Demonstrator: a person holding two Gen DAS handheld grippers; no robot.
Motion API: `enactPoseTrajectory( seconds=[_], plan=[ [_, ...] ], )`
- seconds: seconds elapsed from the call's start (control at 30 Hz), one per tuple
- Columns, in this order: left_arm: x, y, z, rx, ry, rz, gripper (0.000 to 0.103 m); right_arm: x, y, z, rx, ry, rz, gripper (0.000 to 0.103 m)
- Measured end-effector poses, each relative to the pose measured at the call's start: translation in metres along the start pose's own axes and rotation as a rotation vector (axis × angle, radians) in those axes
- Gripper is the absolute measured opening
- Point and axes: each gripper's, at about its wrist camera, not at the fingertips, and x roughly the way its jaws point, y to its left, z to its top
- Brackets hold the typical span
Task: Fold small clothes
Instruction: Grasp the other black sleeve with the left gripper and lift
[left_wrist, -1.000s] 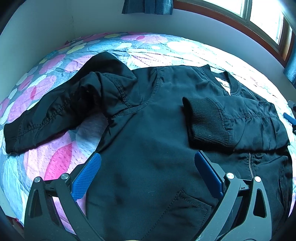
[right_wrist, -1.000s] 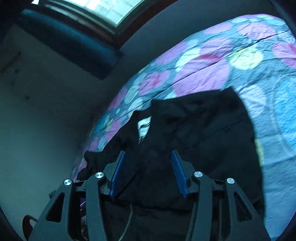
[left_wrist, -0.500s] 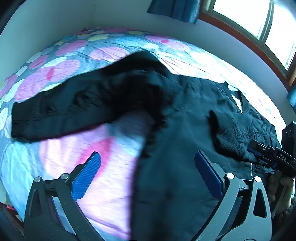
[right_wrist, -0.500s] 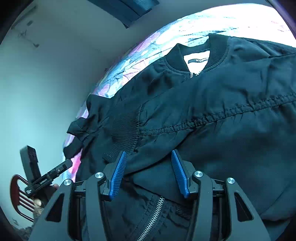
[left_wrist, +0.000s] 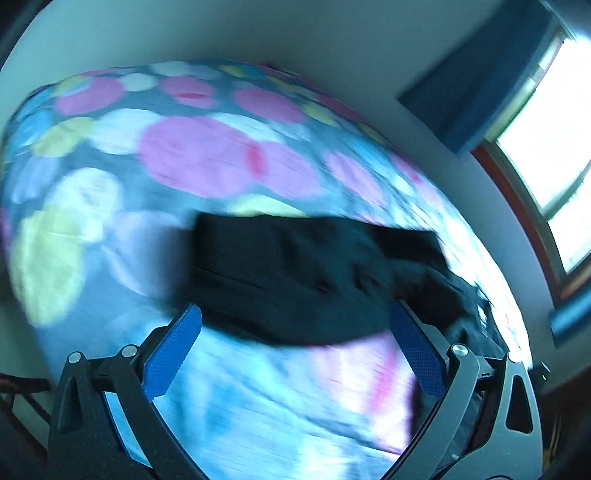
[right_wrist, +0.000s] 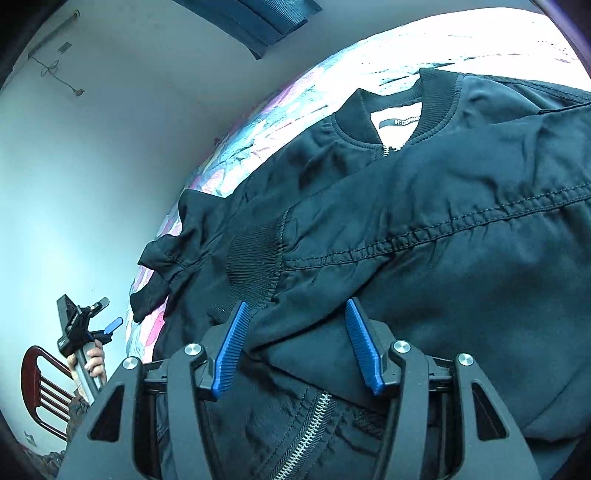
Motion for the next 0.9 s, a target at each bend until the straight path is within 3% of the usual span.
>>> enactPoseTrajectory(
  seconds=[0.13, 0.23, 0.43, 0.67, 0.8, 0.83, 0.9],
  plan=[
    [0.022, 0.039, 0.012, -0.070, 0.063, -0.025, 0.101, 0.002, 0.002, -0.001, -0.007, -0.002, 0.000, 0.058],
    [0.043, 0.051, 0.016, -0.129, 0.120, -0.123, 0.101, 0.002, 0.003, -0.001, -0.015, -0.004, -0.003, 0.059],
    [0.062, 0.051, 0.025, -0.150, 0.116, -0.215, 0.101, 0.002, 0.003, -0.001, -0.017, -0.007, -0.002, 0.060],
    [0.066, 0.046, 0.024, -0.133, 0.106, -0.197, 0.101, 0.003, 0.003, -0.001, -0.028, -0.013, 0.000, 0.062],
    [0.066, 0.042, 0.024, -0.104, 0.139, -0.187, 0.100, 0.002, 0.003, -0.001, -0.028, -0.015, 0.004, 0.062],
    [0.066, 0.044, 0.026, -0.121, 0.143, -0.182, 0.097, 0.002, 0.003, -0.001, -0.028, -0.016, 0.004, 0.062],
    [0.064, 0.050, 0.027, -0.156, 0.137, -0.144, 0.069, 0.002, 0.003, -0.002, -0.029, -0.017, 0.003, 0.062]
  ],
)
